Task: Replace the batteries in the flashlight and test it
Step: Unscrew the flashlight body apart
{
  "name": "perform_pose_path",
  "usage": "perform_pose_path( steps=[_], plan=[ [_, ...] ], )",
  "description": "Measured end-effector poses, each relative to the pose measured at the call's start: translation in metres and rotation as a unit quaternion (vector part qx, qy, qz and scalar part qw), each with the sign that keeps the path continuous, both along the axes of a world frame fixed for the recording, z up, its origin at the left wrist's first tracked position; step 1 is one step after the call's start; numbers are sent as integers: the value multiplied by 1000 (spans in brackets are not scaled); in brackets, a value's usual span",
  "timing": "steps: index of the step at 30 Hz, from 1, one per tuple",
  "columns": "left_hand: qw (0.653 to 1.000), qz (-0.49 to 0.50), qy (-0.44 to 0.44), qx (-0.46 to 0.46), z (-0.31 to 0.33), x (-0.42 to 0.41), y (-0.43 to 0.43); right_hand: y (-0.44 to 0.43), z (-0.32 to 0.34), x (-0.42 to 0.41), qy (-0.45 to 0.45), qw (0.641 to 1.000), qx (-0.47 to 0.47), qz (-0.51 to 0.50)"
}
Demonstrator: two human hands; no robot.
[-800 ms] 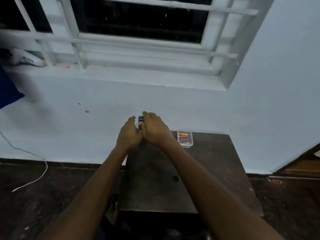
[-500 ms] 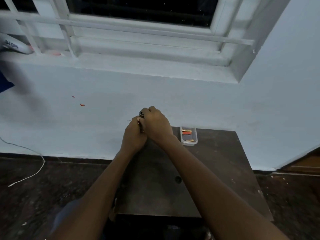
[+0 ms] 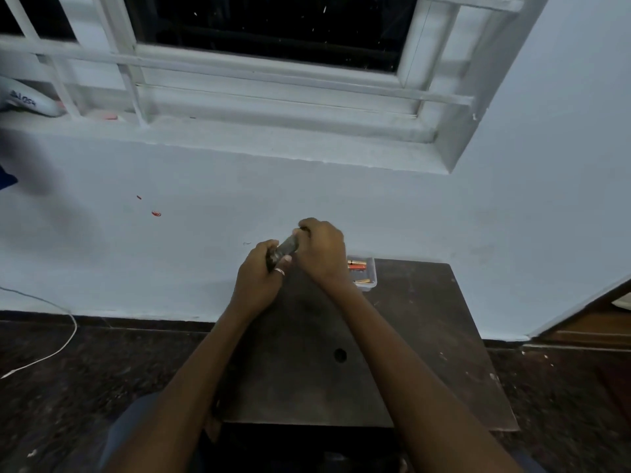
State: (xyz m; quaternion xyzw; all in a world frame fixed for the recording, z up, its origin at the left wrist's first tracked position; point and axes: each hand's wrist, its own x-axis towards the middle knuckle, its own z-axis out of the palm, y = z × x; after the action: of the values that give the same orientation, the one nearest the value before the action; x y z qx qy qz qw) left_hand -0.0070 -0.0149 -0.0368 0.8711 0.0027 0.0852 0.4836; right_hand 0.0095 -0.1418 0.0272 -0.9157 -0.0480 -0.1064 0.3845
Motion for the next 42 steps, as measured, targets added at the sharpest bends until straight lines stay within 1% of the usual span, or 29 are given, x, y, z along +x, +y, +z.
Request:
perform_pose_path(
  steps=[1, 2, 4, 5, 7, 9, 12, 15, 18, 21, 23, 28, 35, 42],
  plan=[
    [999, -4, 20, -33, 1, -4, 0, -11, 0, -3, 4, 999, 28, -19],
    [994, -15, 54, -91, 4, -9, -1, -22, 0, -8, 17, 998, 53, -38],
    [962, -51, 118, -242, 6, -23, -9, -46, -6, -17, 61, 990, 106, -72],
    [943, -60, 137, -297, 7, -29, -14, -58, -12, -22, 86, 983, 140, -82],
    [919, -55, 146, -362, 5, -39, -24, -77, -27, -34, 118, 969, 195, -95],
    [901, -42, 148, -405, 0, -43, -32, -91, -40, -48, 130, 962, 220, -100],
    [893, -32, 158, -421, -10, -48, -42, -104, -56, -70, 149, 953, 248, -95],
    [883, -24, 166, -439, -19, -54, -52, -107, -67, -79, 166, 935, 299, -92],
    [887, -13, 167, -431, -21, -56, -56, -107, -78, -78, 167, 939, 283, -104],
    [905, -28, 165, -391, -19, -56, -55, -110, -82, -79, 138, 948, 268, -102],
    [911, -42, 171, -374, -19, -58, -56, -111, -82, -83, 123, 950, 270, -99],
    [888, -52, 208, -408, -22, -66, -65, -118, -94, -96, 90, 956, 257, -112],
    [885, -51, 192, -420, -18, -69, -71, -126, -101, -97, 39, 963, 246, -101],
    [877, -40, 202, -435, -15, -66, -74, -128, -98, -91, 1, 968, 235, -84]
  ],
)
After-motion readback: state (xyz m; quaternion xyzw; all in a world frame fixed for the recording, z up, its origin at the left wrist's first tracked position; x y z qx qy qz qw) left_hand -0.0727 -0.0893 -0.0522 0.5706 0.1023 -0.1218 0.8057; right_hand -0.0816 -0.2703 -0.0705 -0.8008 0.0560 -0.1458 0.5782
